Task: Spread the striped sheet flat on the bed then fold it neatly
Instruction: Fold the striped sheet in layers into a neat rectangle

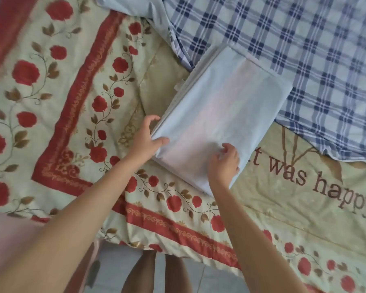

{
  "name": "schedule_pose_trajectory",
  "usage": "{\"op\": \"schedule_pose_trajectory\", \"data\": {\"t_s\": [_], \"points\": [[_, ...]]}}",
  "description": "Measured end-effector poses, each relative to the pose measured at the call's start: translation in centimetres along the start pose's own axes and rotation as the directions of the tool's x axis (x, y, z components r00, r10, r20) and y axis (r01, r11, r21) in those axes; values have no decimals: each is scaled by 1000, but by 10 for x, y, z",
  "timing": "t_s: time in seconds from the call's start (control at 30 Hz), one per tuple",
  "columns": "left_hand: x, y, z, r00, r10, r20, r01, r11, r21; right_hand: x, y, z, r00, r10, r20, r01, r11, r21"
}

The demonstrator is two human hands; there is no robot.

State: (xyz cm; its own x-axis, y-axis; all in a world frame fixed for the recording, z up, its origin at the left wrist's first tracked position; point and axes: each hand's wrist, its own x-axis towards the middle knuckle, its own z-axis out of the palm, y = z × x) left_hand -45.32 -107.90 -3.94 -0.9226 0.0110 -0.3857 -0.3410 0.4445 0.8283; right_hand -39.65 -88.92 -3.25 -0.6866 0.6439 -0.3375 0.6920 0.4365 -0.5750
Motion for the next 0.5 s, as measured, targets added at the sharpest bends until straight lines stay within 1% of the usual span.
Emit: {"op": "schedule_pose_trajectory", "data": {"t_s": [0.07, 0.13, 0.2, 0.3, 0.4, 0.5], "points": [[-2, -3, -5, 999, 47, -10, -47, 999, -19, 11, 17, -10, 999, -1, -36, -2, 997, -81], [-2, -9, -8, 1000, 17, -17, -17, 1000, -6, 15, 36, -15, 1000, -4, 5, 4, 995, -99], [-4, -12, -7, 999, -26, -23, 26, 1000, -8, 15, 51, -16, 998, -39, 51, 44, 994, -103], [-7, -14, -7, 998, -49, -31, 48, 998, -36, 9, 65, -14, 993, -67, 102, 72, 997, -43], [-9, -19, -6, 994, -105, -27, 103, 993, -50, 4, 67, -11, 993, -83, 81, 81, 997, 17], [-11, -22, -2, 982, -180, -53, 180, 984, -11, 0, 68, -9, 992, -102, 77, 98, 994, 51]]}}
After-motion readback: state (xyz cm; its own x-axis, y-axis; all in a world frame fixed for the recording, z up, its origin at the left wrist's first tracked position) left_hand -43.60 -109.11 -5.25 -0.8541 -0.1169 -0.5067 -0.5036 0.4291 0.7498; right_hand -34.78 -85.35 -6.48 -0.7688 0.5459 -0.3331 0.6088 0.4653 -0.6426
